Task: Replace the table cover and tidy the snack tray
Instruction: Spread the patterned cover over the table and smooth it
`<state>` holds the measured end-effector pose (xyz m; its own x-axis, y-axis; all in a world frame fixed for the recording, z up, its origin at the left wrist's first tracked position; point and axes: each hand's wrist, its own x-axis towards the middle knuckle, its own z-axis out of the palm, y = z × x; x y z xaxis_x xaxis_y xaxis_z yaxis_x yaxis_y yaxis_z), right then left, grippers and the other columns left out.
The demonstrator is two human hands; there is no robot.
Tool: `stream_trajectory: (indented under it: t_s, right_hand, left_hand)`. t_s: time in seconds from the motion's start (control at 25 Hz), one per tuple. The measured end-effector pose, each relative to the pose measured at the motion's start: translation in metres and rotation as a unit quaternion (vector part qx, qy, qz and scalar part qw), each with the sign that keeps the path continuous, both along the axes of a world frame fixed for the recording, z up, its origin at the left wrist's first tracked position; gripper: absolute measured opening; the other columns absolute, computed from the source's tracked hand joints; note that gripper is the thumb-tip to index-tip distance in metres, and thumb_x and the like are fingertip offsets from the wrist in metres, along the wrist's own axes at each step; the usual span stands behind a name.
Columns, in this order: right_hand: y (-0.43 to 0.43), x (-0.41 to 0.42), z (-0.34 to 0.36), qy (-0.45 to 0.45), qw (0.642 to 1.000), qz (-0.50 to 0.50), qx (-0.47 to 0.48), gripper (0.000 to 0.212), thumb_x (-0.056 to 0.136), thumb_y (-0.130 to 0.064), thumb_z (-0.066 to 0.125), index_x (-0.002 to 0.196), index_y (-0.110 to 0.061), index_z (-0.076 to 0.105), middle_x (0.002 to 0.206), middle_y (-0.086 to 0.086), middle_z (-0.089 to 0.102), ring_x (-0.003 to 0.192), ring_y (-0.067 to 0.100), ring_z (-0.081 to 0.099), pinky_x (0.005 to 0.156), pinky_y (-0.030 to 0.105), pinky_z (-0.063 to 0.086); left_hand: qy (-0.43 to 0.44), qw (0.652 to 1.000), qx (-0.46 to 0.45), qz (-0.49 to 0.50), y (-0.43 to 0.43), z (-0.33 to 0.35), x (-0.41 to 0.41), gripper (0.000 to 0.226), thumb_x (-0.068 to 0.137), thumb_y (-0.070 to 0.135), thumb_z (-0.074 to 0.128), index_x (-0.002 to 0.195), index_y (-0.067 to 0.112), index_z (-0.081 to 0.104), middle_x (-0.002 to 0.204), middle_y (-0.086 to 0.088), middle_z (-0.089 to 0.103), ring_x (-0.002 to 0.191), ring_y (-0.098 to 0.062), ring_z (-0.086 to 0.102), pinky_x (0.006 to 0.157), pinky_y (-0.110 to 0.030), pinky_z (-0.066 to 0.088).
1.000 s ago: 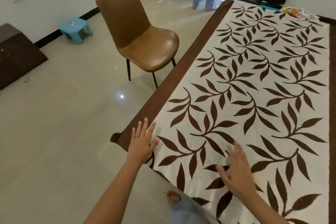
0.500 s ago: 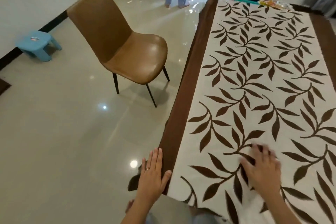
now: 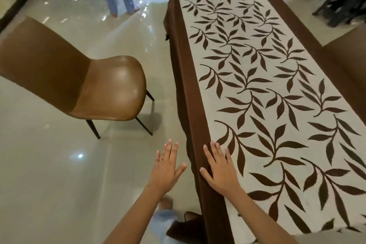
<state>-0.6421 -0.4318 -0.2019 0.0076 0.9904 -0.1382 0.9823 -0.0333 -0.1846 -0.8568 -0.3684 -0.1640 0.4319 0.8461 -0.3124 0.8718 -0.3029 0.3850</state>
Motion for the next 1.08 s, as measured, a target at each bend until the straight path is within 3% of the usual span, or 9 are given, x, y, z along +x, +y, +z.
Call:
stream_trajectory:
  t_s: [0.08,0.16,0.28,0.4,0.56,0.68,0.92,1.0,1.08]
  right_hand:
    - [0.004,0.004,-0.005,0.035,0.999,0.011,0.013,0.069,0.096,-0.062,0.027,0.154,-0.029,0.01,0.162,-0.002,0.004,0.15,0.014,-0.002,0.121,0.045,0.007]
    - [0.025,0.006,-0.004,0.067,0.996,-0.057,0.023,0.067,0.096,-0.062,0.03,0.153,-0.03,0.014,0.161,-0.007,0.006,0.148,0.006,-0.004,0.121,0.039,0.012]
    - [0.104,0.004,0.004,0.087,0.981,-0.174,0.029,0.072,0.096,-0.06,0.027,0.153,-0.024,0.002,0.16,-0.005,-0.007,0.147,0.009,-0.015,0.118,0.031,-0.003]
    - [0.176,-0.009,0.004,0.031,0.974,-0.223,-0.001,0.074,0.096,-0.057,0.023,0.153,-0.017,-0.003,0.159,0.004,-0.011,0.147,0.02,-0.016,0.119,0.04,-0.007]
    - [0.202,-0.032,0.001,0.01,0.977,-0.211,-0.005,0.065,0.097,-0.046,0.026,0.152,-0.014,0.015,0.159,0.008,0.008,0.148,0.026,0.008,0.121,0.046,0.006]
    - [0.203,-0.029,0.0,0.02,0.98,-0.199,0.011,0.062,0.097,-0.044,0.029,0.149,-0.012,0.028,0.157,0.01,0.023,0.146,0.027,0.019,0.118,0.042,0.004]
    - [0.313,0.002,0.006,0.062,0.969,-0.236,0.039,0.063,0.101,-0.044,0.028,0.154,-0.019,0.005,0.16,-0.001,-0.006,0.146,0.012,-0.016,0.118,0.032,-0.008]
    - [0.353,0.004,0.005,0.041,0.965,-0.259,0.012,0.065,0.1,-0.048,0.026,0.154,-0.019,0.003,0.161,0.002,-0.007,0.146,0.015,-0.018,0.117,0.034,-0.012]
    - [0.376,-0.005,0.001,0.013,0.959,-0.284,-0.013,0.066,0.099,-0.05,0.023,0.154,-0.015,0.009,0.161,0.005,0.002,0.148,0.019,-0.008,0.12,0.042,-0.005]
  left_hand:
    - [-0.004,0.999,-0.004,-0.039,0.036,-0.001,0.001,0.074,0.097,0.056,0.026,0.152,0.02,-0.007,0.16,-0.005,-0.015,0.148,-0.02,-0.013,0.115,-0.036,-0.011]
    - [-0.005,0.999,-0.005,-0.05,0.066,-0.004,-0.003,0.075,0.096,0.058,0.026,0.153,0.02,-0.005,0.16,-0.006,-0.016,0.147,-0.02,-0.016,0.114,-0.035,-0.013]
    - [0.008,0.998,-0.019,-0.066,0.115,-0.005,-0.008,0.075,0.096,0.059,0.025,0.153,0.02,-0.004,0.16,-0.006,-0.018,0.143,-0.017,-0.024,0.113,-0.033,-0.015]
    - [0.013,0.998,-0.008,-0.066,0.178,-0.002,-0.01,0.075,0.096,0.058,0.027,0.153,0.019,-0.002,0.16,-0.007,-0.018,0.141,-0.016,-0.026,0.113,-0.034,-0.015]
    - [0.01,0.998,0.008,-0.068,0.258,0.002,0.005,0.075,0.097,0.057,0.028,0.153,0.016,0.001,0.16,-0.007,-0.015,0.147,-0.021,-0.017,0.115,-0.035,-0.012]
    - [-0.006,0.994,0.008,-0.106,0.307,0.003,0.035,0.075,0.096,0.059,0.025,0.154,0.017,0.0,0.161,-0.006,-0.013,0.147,-0.021,-0.015,0.117,-0.036,-0.008]
    - [-0.041,0.981,0.012,-0.189,0.391,0.002,0.09,0.063,0.101,0.047,0.028,0.153,0.02,0.008,0.162,-0.002,-0.005,0.148,-0.021,-0.01,0.116,-0.036,-0.006]
    - [-0.045,0.974,0.017,-0.222,0.421,0.002,0.099,0.059,0.102,0.042,0.029,0.153,0.021,0.009,0.162,-0.002,-0.004,0.148,-0.022,-0.009,0.116,-0.036,-0.006]
    - [-0.03,0.963,0.029,-0.266,0.452,0.0,0.107,0.059,0.102,0.041,0.028,0.154,0.021,0.008,0.162,-0.002,-0.004,0.149,-0.023,-0.008,0.116,-0.037,-0.006]
